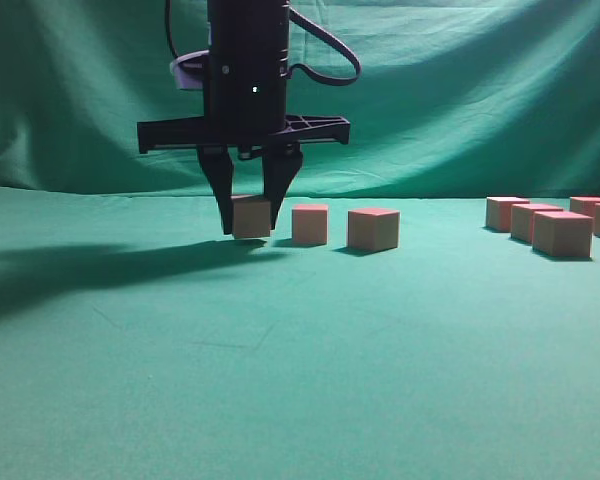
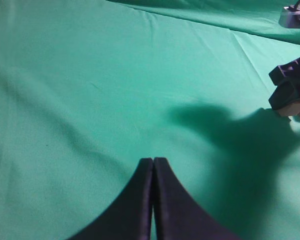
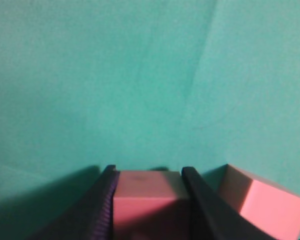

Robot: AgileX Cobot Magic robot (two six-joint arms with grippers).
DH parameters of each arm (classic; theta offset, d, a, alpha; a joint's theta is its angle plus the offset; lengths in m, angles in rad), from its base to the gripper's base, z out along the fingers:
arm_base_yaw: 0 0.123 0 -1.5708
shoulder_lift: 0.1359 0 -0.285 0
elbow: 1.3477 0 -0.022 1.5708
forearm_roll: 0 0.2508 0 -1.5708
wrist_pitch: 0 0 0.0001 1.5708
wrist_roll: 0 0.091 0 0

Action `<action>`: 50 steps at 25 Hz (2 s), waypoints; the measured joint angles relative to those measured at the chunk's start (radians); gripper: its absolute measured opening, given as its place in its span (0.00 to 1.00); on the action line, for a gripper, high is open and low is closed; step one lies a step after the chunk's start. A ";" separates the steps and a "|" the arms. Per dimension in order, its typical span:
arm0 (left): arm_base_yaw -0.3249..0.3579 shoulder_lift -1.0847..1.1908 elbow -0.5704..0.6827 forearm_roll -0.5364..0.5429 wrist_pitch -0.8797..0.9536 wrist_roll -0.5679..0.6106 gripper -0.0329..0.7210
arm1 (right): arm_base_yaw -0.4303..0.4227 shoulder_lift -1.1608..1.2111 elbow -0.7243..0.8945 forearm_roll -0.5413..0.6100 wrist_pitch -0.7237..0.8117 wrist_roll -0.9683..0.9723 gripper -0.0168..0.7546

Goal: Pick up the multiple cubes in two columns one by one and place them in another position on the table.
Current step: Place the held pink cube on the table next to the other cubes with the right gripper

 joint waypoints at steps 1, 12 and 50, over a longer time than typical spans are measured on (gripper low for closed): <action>0.000 0.000 0.000 0.000 0.000 0.000 0.04 | 0.000 0.000 0.000 0.000 0.000 0.000 0.36; 0.000 0.000 0.000 0.000 0.000 0.000 0.04 | 0.000 0.000 0.000 0.026 -0.021 -0.019 0.50; 0.000 0.000 0.000 0.000 0.000 0.000 0.04 | 0.000 -0.046 -0.373 -0.076 0.165 -0.117 0.50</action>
